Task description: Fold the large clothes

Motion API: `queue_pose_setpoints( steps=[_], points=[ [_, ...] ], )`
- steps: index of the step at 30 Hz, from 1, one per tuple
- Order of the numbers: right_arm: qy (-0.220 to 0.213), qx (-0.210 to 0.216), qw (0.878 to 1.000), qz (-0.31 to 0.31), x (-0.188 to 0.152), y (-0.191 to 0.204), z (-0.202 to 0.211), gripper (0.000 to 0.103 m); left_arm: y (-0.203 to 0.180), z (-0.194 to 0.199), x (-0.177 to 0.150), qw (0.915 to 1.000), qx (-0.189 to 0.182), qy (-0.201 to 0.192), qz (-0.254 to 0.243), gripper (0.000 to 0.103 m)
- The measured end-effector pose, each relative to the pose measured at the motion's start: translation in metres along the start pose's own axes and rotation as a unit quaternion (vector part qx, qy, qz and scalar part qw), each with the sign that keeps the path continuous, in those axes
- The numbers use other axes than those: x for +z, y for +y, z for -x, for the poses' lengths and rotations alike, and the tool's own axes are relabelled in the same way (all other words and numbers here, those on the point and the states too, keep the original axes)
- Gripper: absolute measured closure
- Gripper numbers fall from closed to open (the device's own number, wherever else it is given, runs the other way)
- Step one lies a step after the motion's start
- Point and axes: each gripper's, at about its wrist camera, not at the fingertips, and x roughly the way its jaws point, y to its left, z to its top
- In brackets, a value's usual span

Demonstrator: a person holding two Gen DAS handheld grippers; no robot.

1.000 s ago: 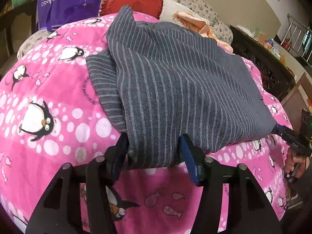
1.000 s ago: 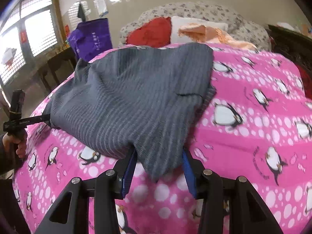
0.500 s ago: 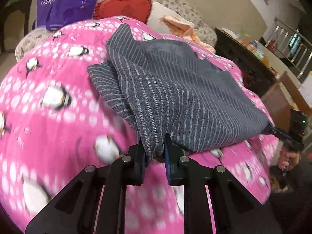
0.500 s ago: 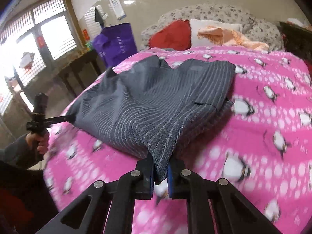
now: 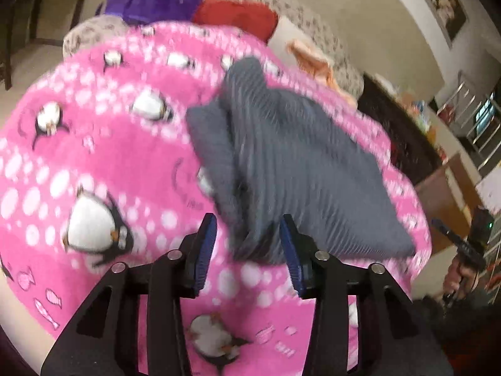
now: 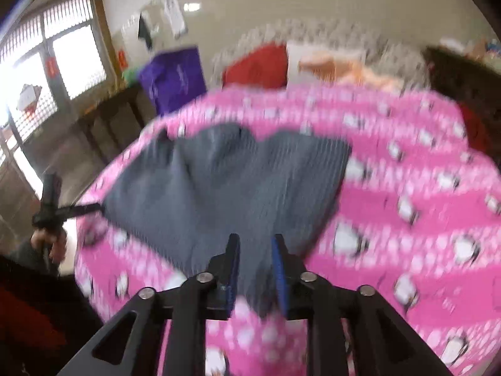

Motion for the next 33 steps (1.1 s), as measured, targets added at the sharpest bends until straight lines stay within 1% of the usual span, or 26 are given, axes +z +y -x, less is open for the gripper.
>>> queue_pose_setpoints(
  steps=[1, 2, 3, 5, 7, 8, 10, 11, 12, 13, 14, 15, 16, 17, 19, 22, 25, 28, 33],
  points=[
    [-0.01, -0.005, 1.0, 0.005, 0.005, 0.003, 0.0, 0.073, -0.008, 0.002, 0.005, 0.9999, -0.002, -0.013, -0.001, 0.048],
    [-0.021, -0.009, 1.0, 0.016, 0.01, 0.012, -0.005, 0.073, -0.015, 0.001, 0.008, 0.9997, -0.004, -0.022, -0.005, 0.045],
    [-0.021, -0.013, 0.999, 0.02, 0.013, 0.016, -0.01, 0.073, -0.024, -0.004, 0.012, 0.9995, -0.005, -0.028, -0.013, 0.045],
    [0.001, -0.02, 0.999, 0.026, 0.011, 0.026, -0.036, 0.073, -0.045, -0.014, 0.017, 0.9986, 0.007, -0.037, -0.038, 0.045],
    [0.011, -0.027, 0.999, 0.028, 0.003, 0.032, -0.053, 0.073, -0.066, -0.018, 0.019, 0.9964, -0.011, -0.053, -0.065, 0.045],
    [0.016, -0.022, 0.999, 0.025, 0.001, 0.033, -0.06, 0.073, -0.076, -0.019, 0.019, 0.9949, -0.024, -0.059, -0.078, 0.046],
    [0.03, -0.034, 0.999, 0.028, -0.008, 0.037, -0.076, 0.073, -0.098, -0.029, 0.021, 0.9906, -0.029, -0.061, -0.118, 0.046],
    [0.035, -0.039, 0.998, 0.029, -0.011, 0.038, -0.08, 0.073, -0.102, -0.036, 0.021, 0.9893, -0.027, -0.056, -0.132, 0.046],
    [0.041, -0.041, 0.998, 0.029, -0.016, 0.039, -0.087, 0.073, -0.103, -0.05, 0.021, 0.9876, 0.002, -0.051, -0.149, 0.047],
    [0.05, -0.046, 0.997, 0.029, -0.021, 0.038, -0.093, 0.073, -0.097, -0.061, 0.021, 0.9875, 0.029, -0.043, -0.149, 0.05],
    [0.058, -0.055, 0.996, 0.029, -0.028, 0.036, -0.099, 0.073, -0.086, -0.074, 0.022, 0.9886, 0.059, -0.03, -0.136, 0.051],
    [0.063, -0.059, 0.996, 0.027, -0.031, 0.034, -0.103, 0.073, -0.073, -0.083, 0.02, 0.9895, 0.08, -0.019, -0.119, 0.054],
    [0.069, -0.057, 0.996, 0.022, -0.037, 0.031, -0.108, 0.073, -0.059, -0.09, 0.017, 0.9903, 0.095, -0.009, -0.101, 0.064],
    [0.069, -0.055, 0.996, 0.017, -0.039, 0.029, -0.11, 0.073, -0.049, -0.093, 0.012, 0.991, 0.101, -0.004, -0.088, 0.067],
    [0.062, -0.052, 0.997, 0.007, -0.043, 0.026, -0.111, 0.072, -0.043, -0.089, 0.004, 0.9922, 0.093, -0.017, -0.081, 0.067],
    [0.058, -0.053, 0.997, 0.003, -0.045, 0.025, -0.115, 0.07, -0.042, -0.091, 0.003, 0.9915, 0.095, -0.022, -0.086, 0.067],
    [0.054, -0.048, 0.997, -0.002, -0.044, 0.022, -0.117, 0.069, -0.037, -0.094, 0.001, 0.992, 0.086, -0.035, -0.085, 0.067],
    [0.045, -0.045, 0.998, -0.003, -0.047, 0.021, -0.116, 0.069, -0.033, -0.092, 0.0, 0.9929, 0.076, -0.039, -0.082, 0.067],
    [0.043, -0.067, 0.997, 0.015, -0.047, 0.032, -0.117, 0.069, -0.038, -0.093, 0.0, 0.9934, 0.071, -0.041, -0.08, 0.067]
  ],
)
